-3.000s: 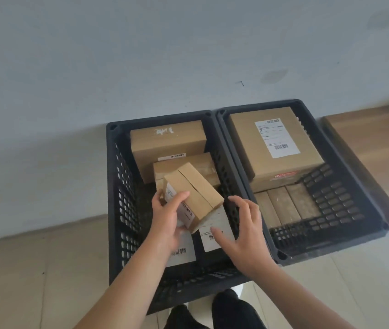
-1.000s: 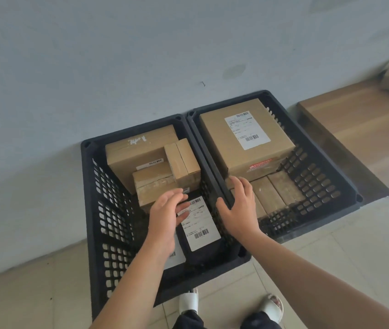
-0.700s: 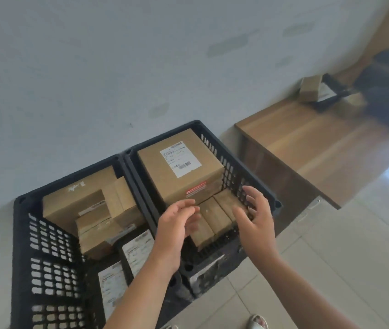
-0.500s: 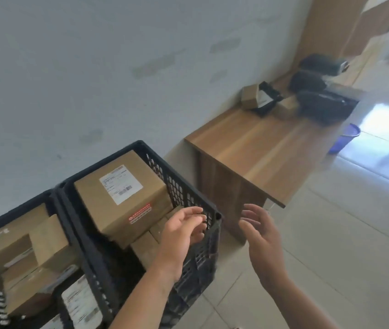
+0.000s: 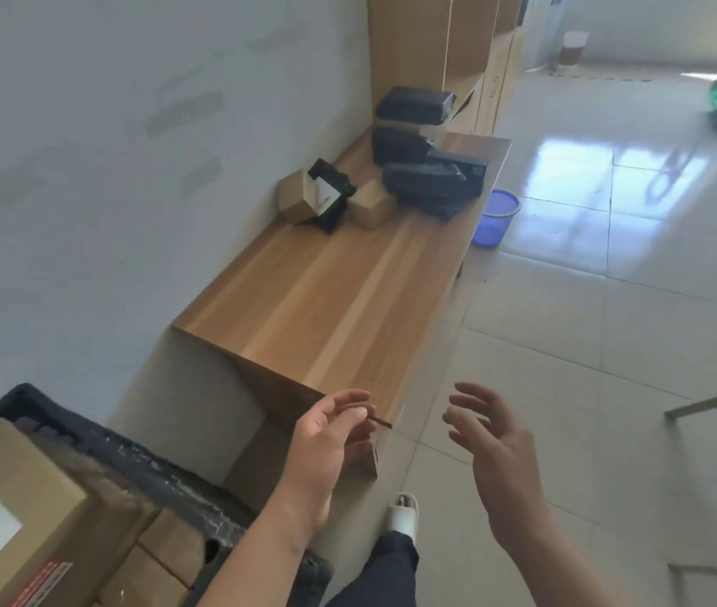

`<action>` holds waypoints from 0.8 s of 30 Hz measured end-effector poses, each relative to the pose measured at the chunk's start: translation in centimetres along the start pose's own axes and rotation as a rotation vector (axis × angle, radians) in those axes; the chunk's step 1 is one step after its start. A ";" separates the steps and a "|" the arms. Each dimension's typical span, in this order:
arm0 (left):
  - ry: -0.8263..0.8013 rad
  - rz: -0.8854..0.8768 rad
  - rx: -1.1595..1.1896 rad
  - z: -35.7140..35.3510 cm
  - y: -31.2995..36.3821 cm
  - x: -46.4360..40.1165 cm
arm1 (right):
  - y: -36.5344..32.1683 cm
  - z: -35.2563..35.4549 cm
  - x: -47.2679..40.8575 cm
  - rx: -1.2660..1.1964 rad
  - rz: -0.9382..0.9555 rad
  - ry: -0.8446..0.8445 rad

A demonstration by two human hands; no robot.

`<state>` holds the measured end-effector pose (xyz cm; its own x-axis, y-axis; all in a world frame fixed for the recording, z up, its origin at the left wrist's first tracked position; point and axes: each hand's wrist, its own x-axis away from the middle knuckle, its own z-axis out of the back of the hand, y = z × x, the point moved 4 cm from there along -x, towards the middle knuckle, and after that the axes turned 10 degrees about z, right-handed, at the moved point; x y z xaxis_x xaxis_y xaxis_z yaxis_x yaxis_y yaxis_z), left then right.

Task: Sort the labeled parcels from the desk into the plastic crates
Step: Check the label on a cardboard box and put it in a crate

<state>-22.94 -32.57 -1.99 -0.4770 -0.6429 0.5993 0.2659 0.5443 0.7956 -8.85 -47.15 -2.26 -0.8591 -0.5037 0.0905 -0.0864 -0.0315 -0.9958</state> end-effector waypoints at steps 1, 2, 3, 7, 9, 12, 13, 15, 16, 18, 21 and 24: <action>-0.014 0.002 -0.020 -1.1 1.0 -1.7 | 0.0 0.3 -1.7 0.006 -0.007 0.002; -0.023 0.003 -0.050 -2.0 2.1 -3.4 | 0.1 0.6 -3.5 0.016 -0.012 0.006; -0.026 0.005 -0.081 -2.9 3.4 -5.2 | -0.1 0.7 -5.4 0.030 -0.017 0.014; -0.036 -0.001 -0.097 -6.4 8.9 -12.4 | -2.2 1.0 -13.3 0.082 -0.022 0.007; -0.035 0.012 -0.092 -8.2 11.3 -15.3 | -3.5 1.0 -16.8 0.104 -0.005 -0.003; -0.069 0.000 -0.084 -11.2 14.0 -19.5 | -4.7 1.1 -21.3 0.091 0.020 -0.009; -0.072 0.007 -0.083 -12.2 14.6 -20.8 | -4.8 1.2 -22.7 0.086 0.021 -0.005; -0.074 0.025 -0.090 -13.9 15.7 -23.2 | -4.9 1.8 -25.4 0.089 0.014 -0.009; -0.077 0.031 -0.101 -14.6 16.1 -24.3 | -4.8 2.2 -26.7 0.093 0.002 -0.009; -0.083 0.035 -0.122 -16.0 17.0 -26.3 | -4.8 3.0 -29.7 0.098 -0.024 0.000; -0.054 0.038 -0.133 -17.6 18.3 -29.9 | -4.5 3.7 -34.8 0.103 -0.041 -0.007; 0.028 0.033 -0.144 -18.8 19.5 -34.2 | -4.1 3.4 -40.8 0.116 -0.047 -0.079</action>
<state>14.30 -10.08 -5.25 -0.4428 -0.6422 0.6257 0.3993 0.4837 0.7789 28.27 -29.44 -1.92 -0.8128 -0.5656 0.1396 -0.0622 -0.1540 -0.9861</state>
